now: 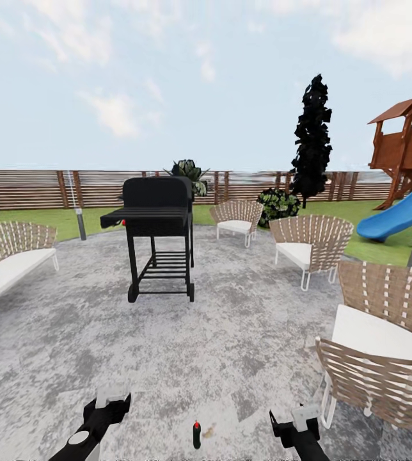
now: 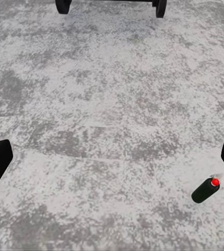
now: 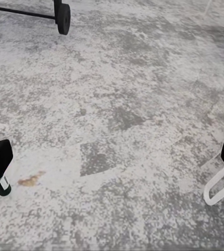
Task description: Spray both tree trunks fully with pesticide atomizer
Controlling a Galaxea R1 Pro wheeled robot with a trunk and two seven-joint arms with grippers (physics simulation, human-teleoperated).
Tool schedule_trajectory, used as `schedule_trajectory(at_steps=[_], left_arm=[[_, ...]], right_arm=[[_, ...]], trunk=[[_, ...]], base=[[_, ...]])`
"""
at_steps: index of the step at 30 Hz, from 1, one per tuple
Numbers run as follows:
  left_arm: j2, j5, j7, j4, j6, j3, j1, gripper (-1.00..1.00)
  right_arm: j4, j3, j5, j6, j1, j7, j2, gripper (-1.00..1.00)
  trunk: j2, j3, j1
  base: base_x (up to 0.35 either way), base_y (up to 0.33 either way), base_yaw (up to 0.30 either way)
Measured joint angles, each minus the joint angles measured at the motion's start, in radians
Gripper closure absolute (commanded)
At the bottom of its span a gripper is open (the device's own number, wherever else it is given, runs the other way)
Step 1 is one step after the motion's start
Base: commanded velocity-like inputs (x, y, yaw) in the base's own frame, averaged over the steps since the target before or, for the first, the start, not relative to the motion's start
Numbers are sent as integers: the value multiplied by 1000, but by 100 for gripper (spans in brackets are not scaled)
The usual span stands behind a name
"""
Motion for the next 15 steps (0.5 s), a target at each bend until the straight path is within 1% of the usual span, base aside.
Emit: schedule_trajectory(at_steps=[15], left_arm=[[1, 0, 0, 0, 0, 0, 0, -100]], right_arm=[[0, -1, 0, 1, 0, 3, 0, -100]], trunk=[[-105, -70, 58]], base=[[0, 0, 0]])
